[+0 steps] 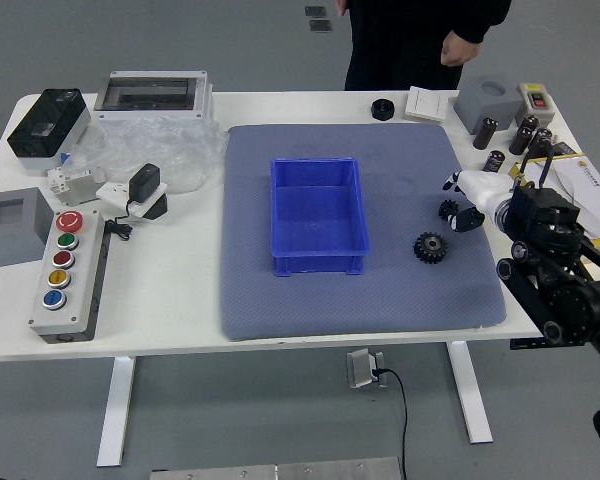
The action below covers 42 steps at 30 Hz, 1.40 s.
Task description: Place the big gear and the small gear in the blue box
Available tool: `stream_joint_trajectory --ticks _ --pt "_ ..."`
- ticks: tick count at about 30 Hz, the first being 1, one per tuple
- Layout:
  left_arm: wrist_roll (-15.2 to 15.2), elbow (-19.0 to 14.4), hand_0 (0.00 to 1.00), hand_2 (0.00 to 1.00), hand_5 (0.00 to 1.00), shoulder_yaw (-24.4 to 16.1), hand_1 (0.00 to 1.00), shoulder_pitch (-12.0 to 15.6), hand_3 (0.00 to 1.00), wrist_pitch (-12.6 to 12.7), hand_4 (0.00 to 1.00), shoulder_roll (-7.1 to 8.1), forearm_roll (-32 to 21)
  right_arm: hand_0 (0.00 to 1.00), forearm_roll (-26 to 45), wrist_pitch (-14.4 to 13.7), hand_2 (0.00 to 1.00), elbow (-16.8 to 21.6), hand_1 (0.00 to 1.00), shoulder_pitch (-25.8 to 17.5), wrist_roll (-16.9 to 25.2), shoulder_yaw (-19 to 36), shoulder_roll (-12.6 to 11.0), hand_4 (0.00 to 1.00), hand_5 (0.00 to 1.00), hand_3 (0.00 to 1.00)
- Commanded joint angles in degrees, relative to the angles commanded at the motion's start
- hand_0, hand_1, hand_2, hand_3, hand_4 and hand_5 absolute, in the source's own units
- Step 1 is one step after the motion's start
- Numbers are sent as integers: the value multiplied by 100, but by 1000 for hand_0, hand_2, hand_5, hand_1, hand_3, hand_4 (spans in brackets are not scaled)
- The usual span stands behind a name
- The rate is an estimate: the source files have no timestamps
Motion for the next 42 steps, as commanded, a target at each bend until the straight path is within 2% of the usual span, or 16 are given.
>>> stream_joint_trajectory --ticks 22,41,42 --pt "3 0 792 770 269 20 769 4 694 -8 569 -20 36 695 -123 -206 784 -497 679 150 54 39 235 539 142 776" --pt "5 0 792 767 269 13 769 -6 695 -6 570 -31 27 650 -123 -191 748 -645 646 184 44 16 285 532 137 744" --pt "4 0 792 769 268 15 769 -6 695 -6 570 -31 26 627 -123 -196 727 -647 617 184 42 15 288 529 140 705"
